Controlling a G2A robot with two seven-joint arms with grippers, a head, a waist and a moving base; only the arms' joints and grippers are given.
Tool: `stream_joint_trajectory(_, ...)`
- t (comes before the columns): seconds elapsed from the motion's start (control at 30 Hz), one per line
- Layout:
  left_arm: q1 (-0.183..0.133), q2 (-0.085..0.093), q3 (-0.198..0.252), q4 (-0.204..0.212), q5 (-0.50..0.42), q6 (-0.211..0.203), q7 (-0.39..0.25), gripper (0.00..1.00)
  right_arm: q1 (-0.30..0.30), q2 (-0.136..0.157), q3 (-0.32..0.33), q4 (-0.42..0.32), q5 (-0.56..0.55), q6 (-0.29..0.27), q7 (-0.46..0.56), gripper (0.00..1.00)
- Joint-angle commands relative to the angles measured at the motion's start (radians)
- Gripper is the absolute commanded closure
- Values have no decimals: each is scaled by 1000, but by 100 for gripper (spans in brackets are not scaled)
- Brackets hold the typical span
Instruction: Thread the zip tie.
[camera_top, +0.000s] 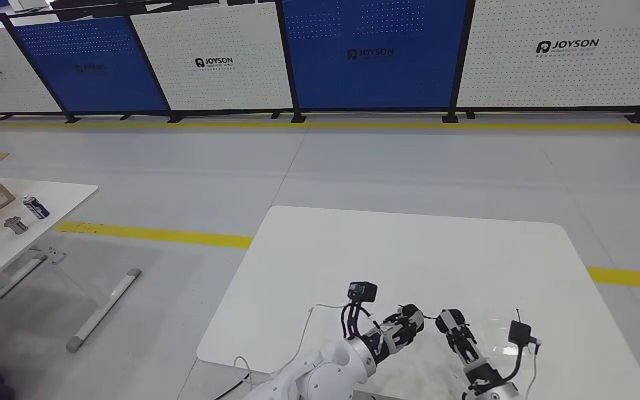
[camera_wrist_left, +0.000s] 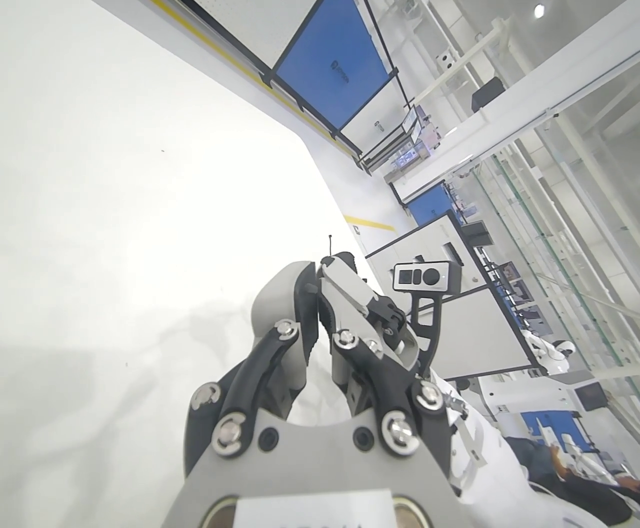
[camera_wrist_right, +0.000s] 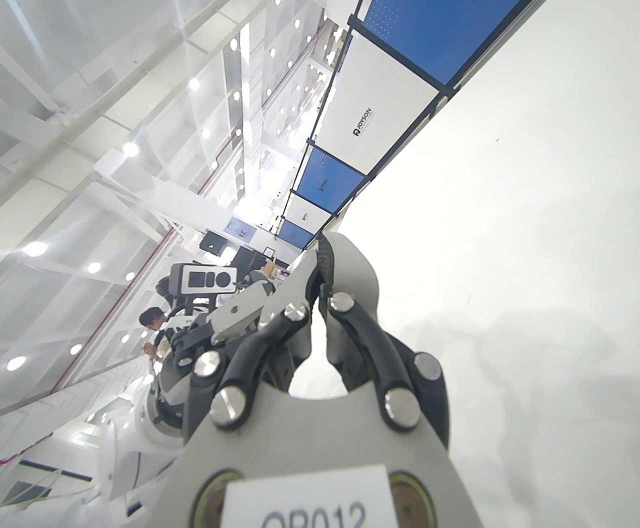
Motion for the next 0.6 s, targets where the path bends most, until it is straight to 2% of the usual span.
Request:
stream_joint_trajectory(0.0,1,0,-2,-1,-3,1,5,100,1,0,-2,1,5,0,-1,97)
stream_joint_trajectory(0.1,4,-1,-7,1,-9,8,16,100,2,-1,0,3,22,0,2,0)
stream_joint_trajectory(0.37,-2,-9,-19,24,-74,19,53,100,0,0,2,-9,31,0,10,0)
stream_joint_trajectory(0.57,3,-10,-37,25,-111,6,71,100,-13,6,-4,-28,-48,0,26,0)
